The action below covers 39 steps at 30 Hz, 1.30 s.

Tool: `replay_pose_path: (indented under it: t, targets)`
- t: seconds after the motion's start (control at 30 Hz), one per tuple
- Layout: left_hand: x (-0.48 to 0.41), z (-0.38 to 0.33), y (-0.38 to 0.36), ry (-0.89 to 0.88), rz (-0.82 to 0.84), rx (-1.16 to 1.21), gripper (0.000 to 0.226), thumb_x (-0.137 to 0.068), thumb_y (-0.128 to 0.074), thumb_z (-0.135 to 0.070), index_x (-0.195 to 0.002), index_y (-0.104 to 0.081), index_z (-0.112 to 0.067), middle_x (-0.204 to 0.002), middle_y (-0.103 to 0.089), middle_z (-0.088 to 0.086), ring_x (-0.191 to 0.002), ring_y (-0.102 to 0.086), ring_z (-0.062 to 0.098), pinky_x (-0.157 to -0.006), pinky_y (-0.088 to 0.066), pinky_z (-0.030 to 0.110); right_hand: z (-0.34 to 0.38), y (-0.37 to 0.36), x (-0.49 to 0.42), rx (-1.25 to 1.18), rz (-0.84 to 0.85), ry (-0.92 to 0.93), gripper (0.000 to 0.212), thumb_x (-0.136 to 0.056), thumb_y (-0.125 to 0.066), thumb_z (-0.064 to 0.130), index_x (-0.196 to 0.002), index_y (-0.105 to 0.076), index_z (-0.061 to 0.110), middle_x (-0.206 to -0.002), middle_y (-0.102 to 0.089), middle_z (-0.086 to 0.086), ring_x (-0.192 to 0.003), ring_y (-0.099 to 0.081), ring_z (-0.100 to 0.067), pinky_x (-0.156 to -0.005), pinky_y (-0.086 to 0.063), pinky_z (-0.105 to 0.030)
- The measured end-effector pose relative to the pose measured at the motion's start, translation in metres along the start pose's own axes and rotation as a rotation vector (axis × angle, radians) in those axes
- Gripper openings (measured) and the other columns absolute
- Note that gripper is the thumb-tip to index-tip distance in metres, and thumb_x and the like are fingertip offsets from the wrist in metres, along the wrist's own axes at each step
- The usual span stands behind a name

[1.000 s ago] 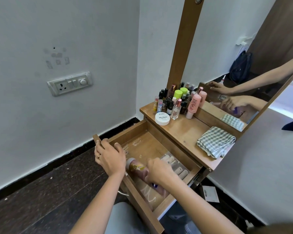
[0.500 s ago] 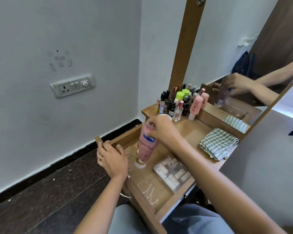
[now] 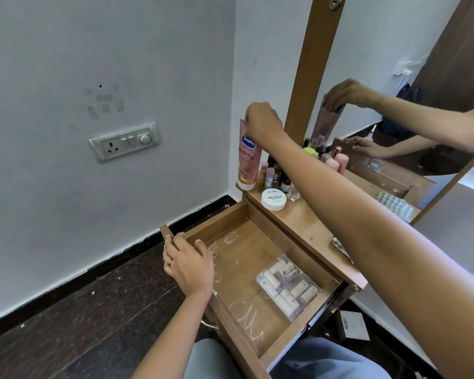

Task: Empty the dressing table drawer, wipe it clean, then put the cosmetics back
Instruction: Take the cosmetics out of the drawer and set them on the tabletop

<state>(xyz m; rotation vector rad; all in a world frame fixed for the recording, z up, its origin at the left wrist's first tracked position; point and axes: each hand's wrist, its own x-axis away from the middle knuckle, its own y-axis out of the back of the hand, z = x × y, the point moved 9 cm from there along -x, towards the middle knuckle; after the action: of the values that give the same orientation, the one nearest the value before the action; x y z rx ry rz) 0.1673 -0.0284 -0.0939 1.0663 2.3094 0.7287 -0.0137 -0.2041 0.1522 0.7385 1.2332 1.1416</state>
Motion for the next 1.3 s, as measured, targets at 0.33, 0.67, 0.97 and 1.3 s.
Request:
replay_pose_path:
  t: [0.33,0.67,0.97,1.3]
  targets:
    - [-0.001,0.001,0.0,0.012,0.006,0.03,0.031,-0.093,-0.053,-0.019,-0.121,-0.052,-0.006,-0.142,-0.04,0.021,-0.134,-0.033,0.041,-0.104,-0.028,0.058,-0.016,-0.012,-0.016,0.077,-0.035,-0.02,0.021,-0.085,-0.054,-0.008,-0.074,-0.042,0.005,-0.1,-0.056,-0.02,-0.091,-0.061,-0.036,-0.064,-0.039,-0.03]
    - [-0.001,0.0,0.0,0.004,0.003,0.028,0.031,-0.093,-0.054,-0.019,-0.12,-0.052,-0.006,-0.14,-0.041,0.021,-0.132,-0.035,0.042,-0.103,-0.029,0.059,-0.022,-0.015,-0.018,0.126,-0.002,-0.048,0.03,-0.083,-0.057,-0.006,-0.067,-0.037,0.009,-0.087,-0.044,-0.01,-0.089,-0.061,-0.033,-0.061,-0.039,-0.029]
    - [0.0,0.0,0.0,0.008,0.008,0.032,0.032,-0.093,-0.053,-0.02,-0.121,-0.051,-0.006,-0.141,-0.041,0.021,-0.133,-0.034,0.041,-0.103,-0.029,0.058,-0.007,0.025,0.005,0.132,-0.123,-0.043,0.013,-0.088,-0.062,0.006,-0.099,-0.056,0.003,-0.1,-0.06,-0.013,-0.087,-0.063,-0.028,-0.062,-0.045,-0.03]
    - [0.0,-0.001,0.001,0.02,0.006,0.059,0.031,-0.092,-0.053,-0.019,-0.12,-0.051,-0.005,-0.141,-0.04,0.021,-0.133,-0.032,0.042,-0.104,-0.027,0.057,-0.013,-0.122,0.205,0.055,0.629,0.144,0.035,-0.083,-0.063,0.007,-0.118,-0.059,0.008,-0.116,-0.058,-0.009,-0.103,-0.06,-0.026,-0.086,-0.054,-0.036]
